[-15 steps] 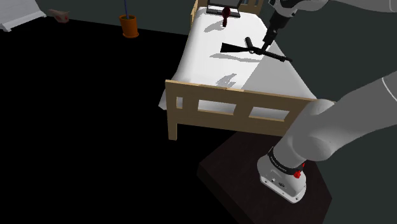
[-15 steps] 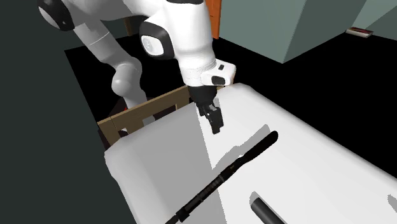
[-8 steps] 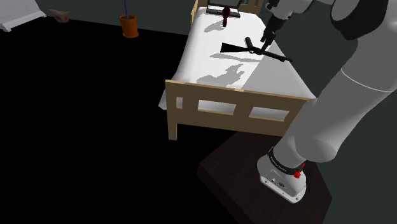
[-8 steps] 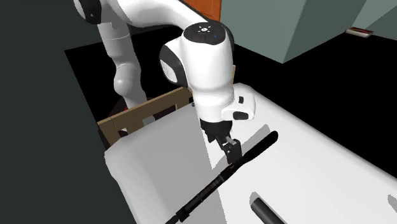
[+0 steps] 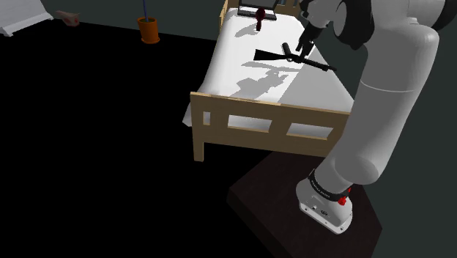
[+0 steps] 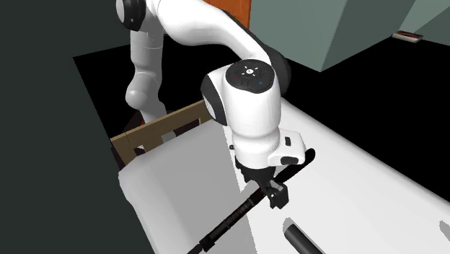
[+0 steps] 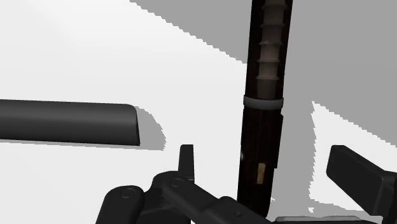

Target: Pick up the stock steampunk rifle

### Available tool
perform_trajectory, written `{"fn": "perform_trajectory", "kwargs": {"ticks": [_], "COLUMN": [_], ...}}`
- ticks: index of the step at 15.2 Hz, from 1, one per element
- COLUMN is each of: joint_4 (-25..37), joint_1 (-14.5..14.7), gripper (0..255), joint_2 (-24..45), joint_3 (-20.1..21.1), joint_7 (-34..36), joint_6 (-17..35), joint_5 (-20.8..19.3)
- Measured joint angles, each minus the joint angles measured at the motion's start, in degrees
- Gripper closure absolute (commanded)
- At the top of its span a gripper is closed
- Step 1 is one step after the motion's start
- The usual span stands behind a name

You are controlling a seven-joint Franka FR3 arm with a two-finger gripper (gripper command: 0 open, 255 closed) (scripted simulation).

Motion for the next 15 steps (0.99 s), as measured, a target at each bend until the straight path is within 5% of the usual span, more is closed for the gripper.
{"fn": "perform_trajectory", "kwargs": {"ticks": [3, 4, 15], "joint_4": [-1.5, -1.7, -1.5], "joint_1": [-0.3, -0.3, -0.3], "gripper": [0, 255, 255], "joint_2": [0.7, 0.8, 0.8], "joint_3": [0.5, 0.6, 0.6], "joint_7": [-0.8, -1.0, -0.9], "joint_6": [1.8, 2.0, 1.9], "joint_5": [1.0, 1.1, 1.1]}}
